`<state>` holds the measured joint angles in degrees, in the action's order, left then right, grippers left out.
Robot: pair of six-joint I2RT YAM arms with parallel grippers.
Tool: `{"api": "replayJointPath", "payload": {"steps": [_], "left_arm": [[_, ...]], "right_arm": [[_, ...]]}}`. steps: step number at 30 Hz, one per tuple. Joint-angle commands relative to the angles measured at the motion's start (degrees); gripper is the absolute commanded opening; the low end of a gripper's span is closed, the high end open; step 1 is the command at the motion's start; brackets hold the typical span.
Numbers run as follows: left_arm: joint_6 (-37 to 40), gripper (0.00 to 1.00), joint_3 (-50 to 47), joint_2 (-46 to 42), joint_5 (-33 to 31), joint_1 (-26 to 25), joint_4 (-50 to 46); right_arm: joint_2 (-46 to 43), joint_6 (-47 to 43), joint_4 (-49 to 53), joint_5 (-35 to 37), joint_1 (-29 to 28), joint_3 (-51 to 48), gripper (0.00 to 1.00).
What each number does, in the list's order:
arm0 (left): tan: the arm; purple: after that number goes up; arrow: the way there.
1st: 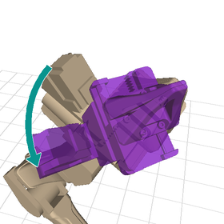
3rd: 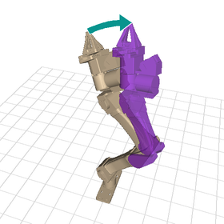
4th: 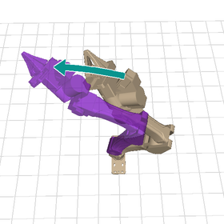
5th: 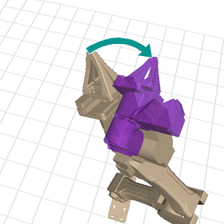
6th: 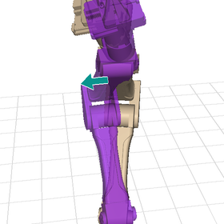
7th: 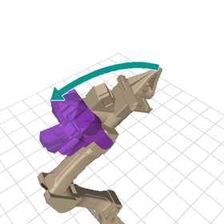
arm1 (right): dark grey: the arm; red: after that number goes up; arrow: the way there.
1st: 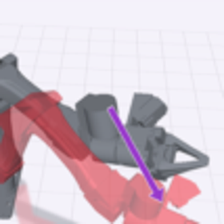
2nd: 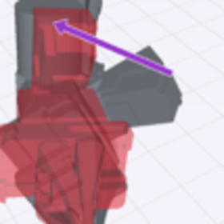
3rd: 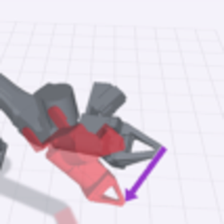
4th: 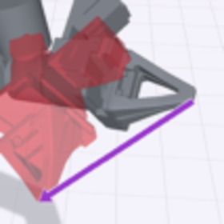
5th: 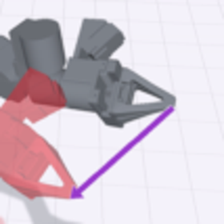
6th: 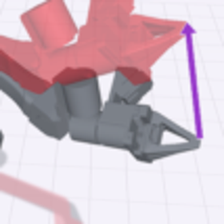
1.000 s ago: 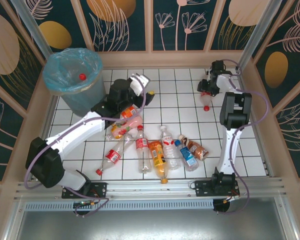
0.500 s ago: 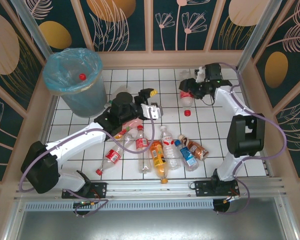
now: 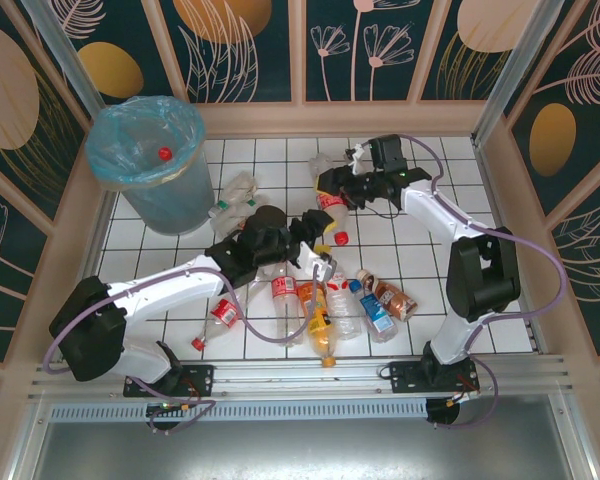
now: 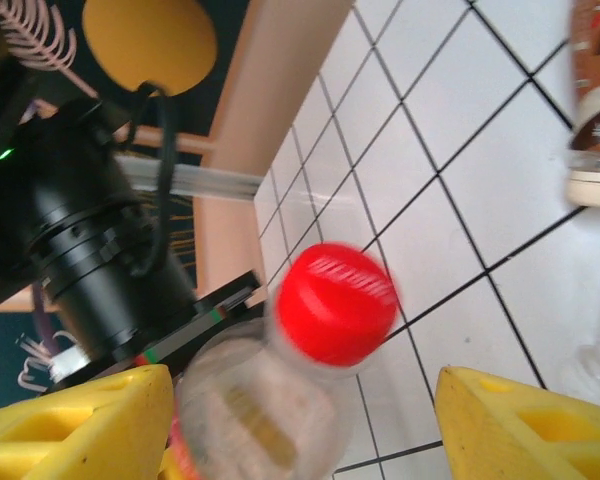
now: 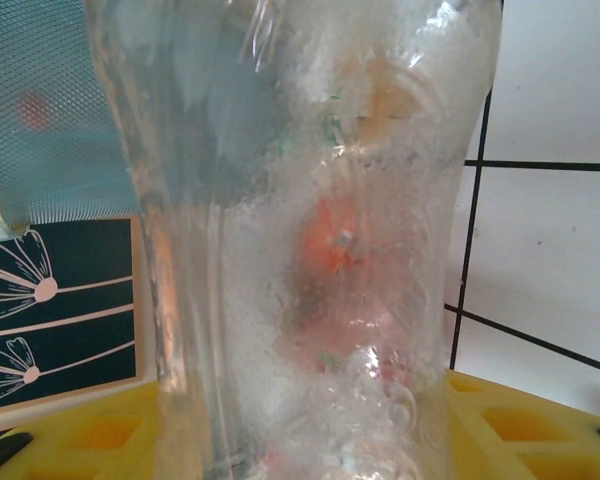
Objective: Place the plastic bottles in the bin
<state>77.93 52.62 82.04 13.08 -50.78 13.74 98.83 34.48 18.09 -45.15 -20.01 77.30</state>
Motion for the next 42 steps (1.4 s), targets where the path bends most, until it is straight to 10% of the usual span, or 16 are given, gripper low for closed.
{"api": "replayJointPath", "payload": {"steps": [1, 25, 28, 38, 42], "left_arm": [[4.4, 0.68, -0.2, 0.2, 0.7, -0.9, -0.6], [6.5, 0.23, 2.8, 2.2, -2.2, -3.5, -7.2], [5.8, 0.0, 2.8, 1.6, -2.4, -3.5, -7.2], [-2.9, 0.0, 5.1, -2.5, -2.9, -3.5, -4.2], [-12.2, 0.0, 6.5, -5.7, -3.5, -3.5, -1.0]], "right_arm": [[-0.1, 0.9, -0.9, -1.6, -0.9, 0.4, 0.46], [1.4, -3.9, 6.1, 1.1, -3.8, 4.4, 0.48], [0.9, -4.9, 6.9, 2.7, -3.7, 5.2, 0.57], [-2.4, -4.8, 6.4, 9.1, 0.4, 7.3, 0.97], [-6.3, -3.5, 4.3, 13.9, 4.1, 7.0, 0.99]]}}
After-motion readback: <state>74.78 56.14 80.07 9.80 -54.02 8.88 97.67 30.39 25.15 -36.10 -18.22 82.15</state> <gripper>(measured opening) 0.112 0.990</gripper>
